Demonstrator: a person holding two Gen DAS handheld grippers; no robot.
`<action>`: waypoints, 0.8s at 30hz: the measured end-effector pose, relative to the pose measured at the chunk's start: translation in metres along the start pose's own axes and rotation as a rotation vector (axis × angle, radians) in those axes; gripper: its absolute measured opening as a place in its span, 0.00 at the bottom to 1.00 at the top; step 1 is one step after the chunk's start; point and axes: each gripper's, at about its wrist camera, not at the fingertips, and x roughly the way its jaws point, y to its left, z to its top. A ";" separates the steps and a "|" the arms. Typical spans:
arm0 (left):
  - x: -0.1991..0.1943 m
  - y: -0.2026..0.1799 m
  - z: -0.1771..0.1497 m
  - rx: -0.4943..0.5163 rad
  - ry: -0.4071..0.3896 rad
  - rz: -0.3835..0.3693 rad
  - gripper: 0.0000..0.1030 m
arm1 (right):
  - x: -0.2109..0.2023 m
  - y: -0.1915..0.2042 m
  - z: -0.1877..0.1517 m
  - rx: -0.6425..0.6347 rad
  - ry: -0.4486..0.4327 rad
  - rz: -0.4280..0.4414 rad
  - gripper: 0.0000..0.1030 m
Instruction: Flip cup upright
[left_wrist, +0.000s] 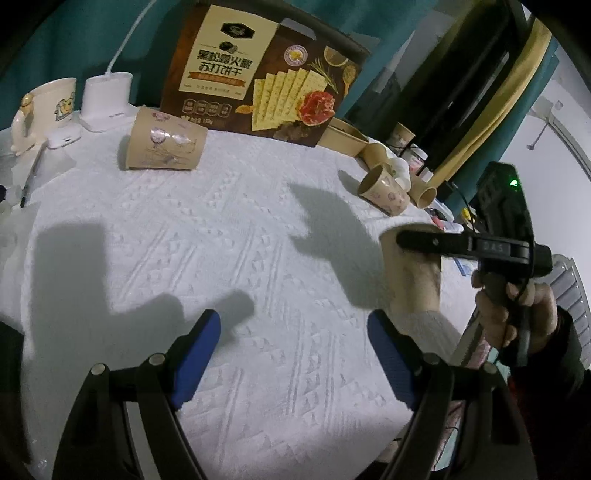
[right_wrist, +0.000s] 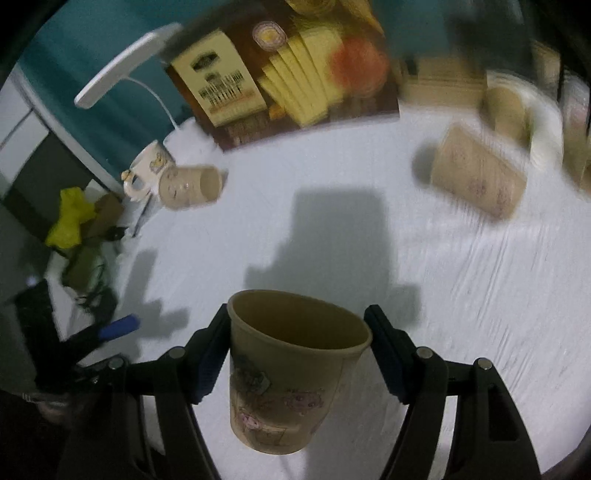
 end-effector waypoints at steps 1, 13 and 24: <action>-0.002 0.001 0.000 -0.002 -0.004 0.004 0.79 | -0.002 0.007 0.001 -0.028 -0.047 -0.012 0.67; -0.011 0.004 -0.005 -0.006 -0.018 0.031 0.79 | -0.002 0.044 -0.027 -0.142 -0.361 -0.270 0.67; -0.009 0.000 -0.014 0.020 -0.013 0.059 0.79 | 0.001 0.057 -0.065 -0.195 -0.423 -0.324 0.67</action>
